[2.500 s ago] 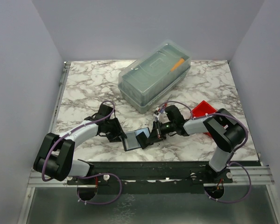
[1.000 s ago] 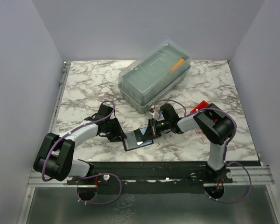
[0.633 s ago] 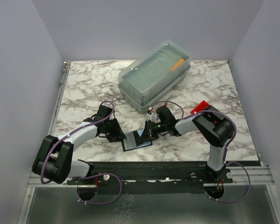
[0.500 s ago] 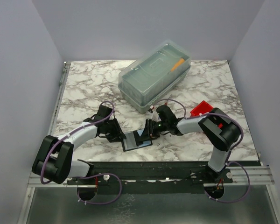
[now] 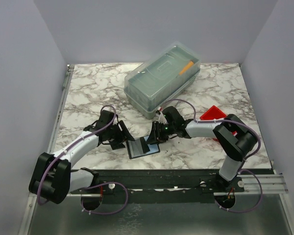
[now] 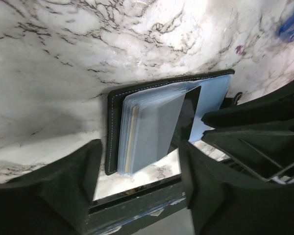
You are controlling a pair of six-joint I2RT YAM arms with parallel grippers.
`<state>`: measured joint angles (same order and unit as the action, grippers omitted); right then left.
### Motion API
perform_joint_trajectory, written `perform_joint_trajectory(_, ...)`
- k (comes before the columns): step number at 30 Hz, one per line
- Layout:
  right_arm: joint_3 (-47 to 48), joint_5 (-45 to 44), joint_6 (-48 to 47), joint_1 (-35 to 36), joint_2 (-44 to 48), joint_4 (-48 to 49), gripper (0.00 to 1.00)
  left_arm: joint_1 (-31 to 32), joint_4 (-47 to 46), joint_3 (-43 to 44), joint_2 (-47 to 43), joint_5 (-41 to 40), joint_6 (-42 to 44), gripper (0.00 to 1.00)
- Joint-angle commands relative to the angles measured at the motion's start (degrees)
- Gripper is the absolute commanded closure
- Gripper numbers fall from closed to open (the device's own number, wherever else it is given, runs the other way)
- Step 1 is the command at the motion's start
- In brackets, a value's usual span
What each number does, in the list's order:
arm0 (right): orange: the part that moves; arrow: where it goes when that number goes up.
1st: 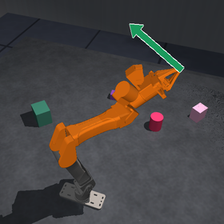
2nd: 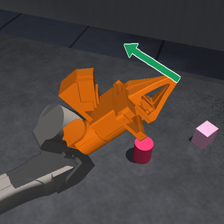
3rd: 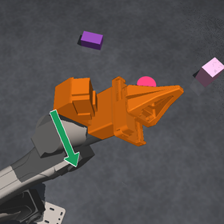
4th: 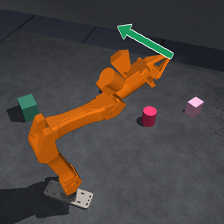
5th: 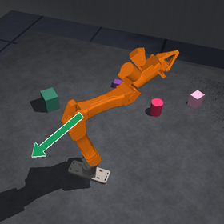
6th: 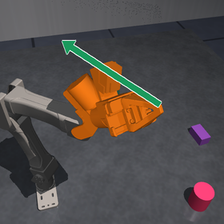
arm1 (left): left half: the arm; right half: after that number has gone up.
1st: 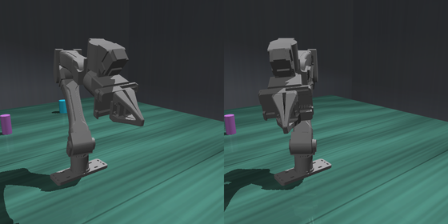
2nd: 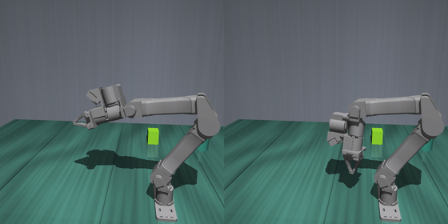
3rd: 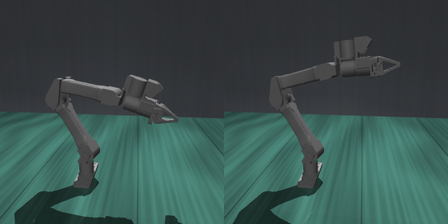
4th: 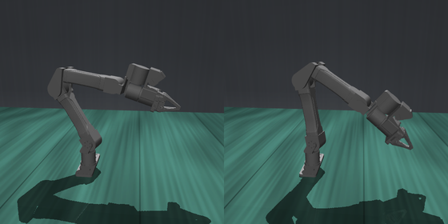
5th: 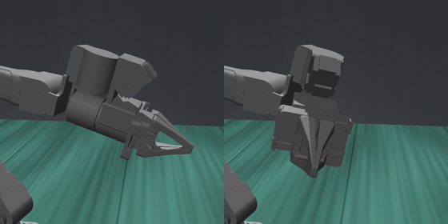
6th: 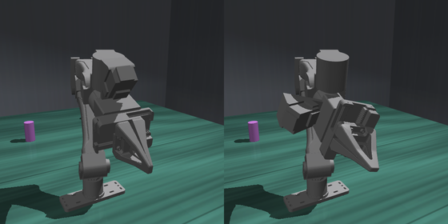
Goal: Put the credit cards into the card holder
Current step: Insert the credit card into the card slot.
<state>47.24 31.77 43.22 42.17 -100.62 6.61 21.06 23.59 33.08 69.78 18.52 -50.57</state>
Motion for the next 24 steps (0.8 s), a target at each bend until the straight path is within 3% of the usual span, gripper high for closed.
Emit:
perform_joint_trajectory(1,2.31,-2.23,-1.61,0.93,-2.47,-2.04,0.63,-0.86,4.46,0.67,-3.10,-5.46,-1.93,0.43)
perform_joint_trajectory(4,2.63,-2.80,-1.83,1.68,-3.44,-2.63,0.63,-1.72,5.18,-0.32,-1.69,-6.31,-2.78,0.64)
perform_joint_trajectory(7,3.18,-4.10,-1.39,2.99,-4.10,-3.29,0.62,-2.07,4.46,-1.78,-0.01,-6.28,-3.85,0.74)
perform_joint_trajectory(15,6.63,-4.96,6.28,9.30,-7.01,0.95,0.62,-1.99,-2.19,-5.01,5.21,-0.29,-5.38,0.85)
perform_joint_trajectory(20,3.78,-4.91,13.14,9.95,-5.45,10.57,0.62,-1.94,-2.77,-6.24,3.03,0.43,-5.80,0.86)
perform_joint_trajectory(24,3.69,-7.38,11.46,9.99,-3.79,5.38,0.62,-1.99,-2.67,-6.35,2.03,0.12,-5.49,0.86)
